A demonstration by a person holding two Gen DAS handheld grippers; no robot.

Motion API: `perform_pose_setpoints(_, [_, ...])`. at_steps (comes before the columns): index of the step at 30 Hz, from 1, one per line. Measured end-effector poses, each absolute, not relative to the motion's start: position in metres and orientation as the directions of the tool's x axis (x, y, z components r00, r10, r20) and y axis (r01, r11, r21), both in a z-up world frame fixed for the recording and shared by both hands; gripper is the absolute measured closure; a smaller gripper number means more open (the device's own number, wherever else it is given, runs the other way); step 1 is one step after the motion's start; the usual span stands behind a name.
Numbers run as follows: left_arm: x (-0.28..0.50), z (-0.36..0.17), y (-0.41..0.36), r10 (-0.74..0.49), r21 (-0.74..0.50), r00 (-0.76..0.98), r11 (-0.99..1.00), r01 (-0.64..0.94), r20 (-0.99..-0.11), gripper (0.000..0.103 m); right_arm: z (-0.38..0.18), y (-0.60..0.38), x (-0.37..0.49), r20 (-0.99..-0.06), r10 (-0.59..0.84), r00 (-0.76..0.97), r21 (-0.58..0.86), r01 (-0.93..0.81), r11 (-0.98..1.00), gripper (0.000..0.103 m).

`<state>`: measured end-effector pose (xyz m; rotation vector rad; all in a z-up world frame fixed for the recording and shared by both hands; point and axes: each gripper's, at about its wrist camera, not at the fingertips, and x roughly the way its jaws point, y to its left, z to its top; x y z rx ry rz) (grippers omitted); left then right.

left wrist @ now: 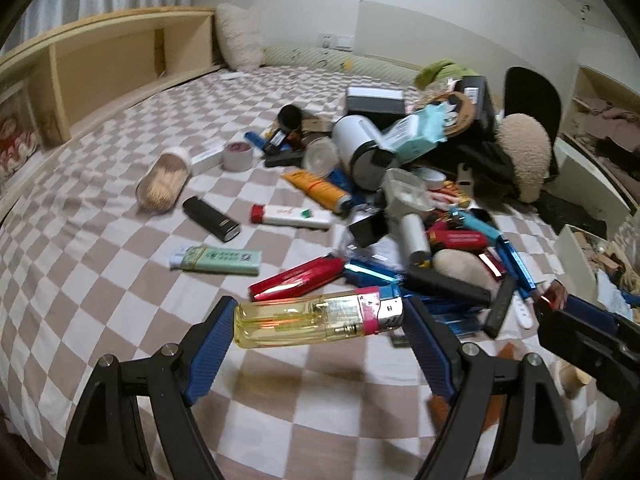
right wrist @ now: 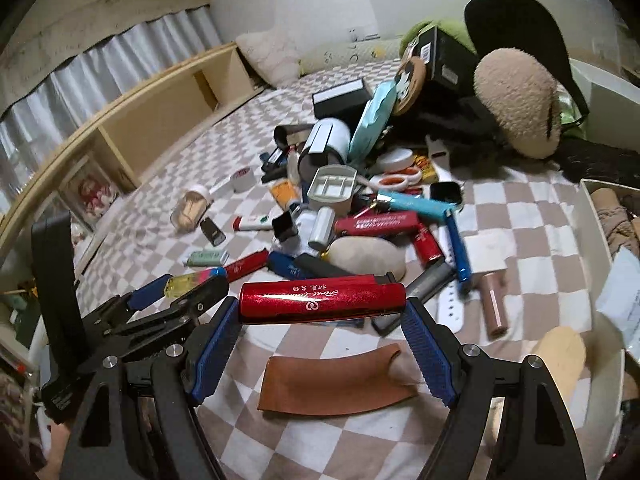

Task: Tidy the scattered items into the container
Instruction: 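Carry the yellow lighter and red lighter in both tools to the white box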

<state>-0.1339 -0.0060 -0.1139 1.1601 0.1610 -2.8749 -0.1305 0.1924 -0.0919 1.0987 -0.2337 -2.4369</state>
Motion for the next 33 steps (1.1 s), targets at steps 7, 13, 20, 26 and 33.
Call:
perform_pose_setpoints(7, [-0.132,-0.097,0.008,0.026,-0.071,-0.744,-0.997,0.030,-0.668,0.020,-0.082,0.210,-0.126,-0.645,-0.453,-0.615,0.339,0.302,-0.891,0.021])
perform_pose_setpoints(13, [-0.130,-0.078,0.028,0.041,-0.049,-0.771,-0.999,-0.013,-0.635,0.020,-0.061,0.234,-0.118,-0.605,-0.424,-0.674,0.333,0.270,-0.904,0.021])
perform_pose_setpoints(20, [-0.126,-0.058,0.062,0.086,-0.048,-0.788,-0.996,-0.071,-0.610,0.020,-0.046,0.275,-0.109,-0.592,-0.365,-0.718,0.326,0.201,-0.924,0.021])
perform_pose_setpoints(26, [-0.121,-0.040,0.099,0.130,-0.038,-0.800,-0.990,-0.133,-0.586,0.020,-0.033,0.314,-0.096,-0.583,-0.323,-0.746,0.324,0.151,-0.934,0.021])
perform_pose_setpoints(33, [-0.114,-0.018,0.143,0.189,-0.030,-0.811,-0.978,-0.207,-0.554,0.020,-0.016,0.362,-0.080,-0.568,-0.256,-0.782,0.294,0.098,-0.951,0.021])
